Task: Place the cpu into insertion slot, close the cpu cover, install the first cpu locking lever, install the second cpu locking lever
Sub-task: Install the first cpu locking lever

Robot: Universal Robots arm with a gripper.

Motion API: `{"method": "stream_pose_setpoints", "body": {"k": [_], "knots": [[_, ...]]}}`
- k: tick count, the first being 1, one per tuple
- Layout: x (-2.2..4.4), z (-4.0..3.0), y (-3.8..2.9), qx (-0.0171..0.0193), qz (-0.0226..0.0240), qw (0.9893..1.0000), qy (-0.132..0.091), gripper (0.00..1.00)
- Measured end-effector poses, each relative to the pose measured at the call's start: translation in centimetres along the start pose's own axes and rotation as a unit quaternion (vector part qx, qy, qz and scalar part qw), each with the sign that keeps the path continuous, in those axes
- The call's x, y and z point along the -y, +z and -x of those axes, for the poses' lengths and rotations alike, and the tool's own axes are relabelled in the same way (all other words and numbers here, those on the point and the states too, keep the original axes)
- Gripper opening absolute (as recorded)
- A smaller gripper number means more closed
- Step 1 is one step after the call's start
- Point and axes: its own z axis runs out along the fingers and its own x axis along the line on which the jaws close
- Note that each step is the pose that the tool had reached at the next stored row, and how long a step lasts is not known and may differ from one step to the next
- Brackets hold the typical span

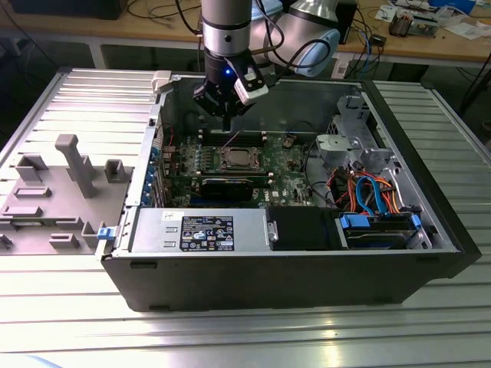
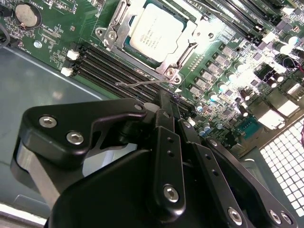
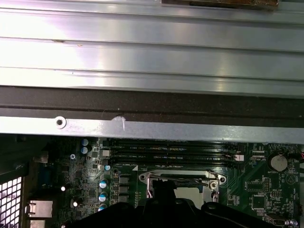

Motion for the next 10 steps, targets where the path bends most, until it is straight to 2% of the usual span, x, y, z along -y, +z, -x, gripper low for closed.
{"method": "stream_pose_setpoints", "body": {"k": [7, 8, 10], "knots": [[0.0, 0.0, 0.0, 0.0, 0.0001, 1.0, 0.0, 0.11], [0.03, 0.16, 0.46, 0.0, 0.0006, 1.0, 0.0, 0.11], [-0.29, 0.79, 0.94, 0.0, 0.0011, 1.0, 0.0, 0.11]]}}
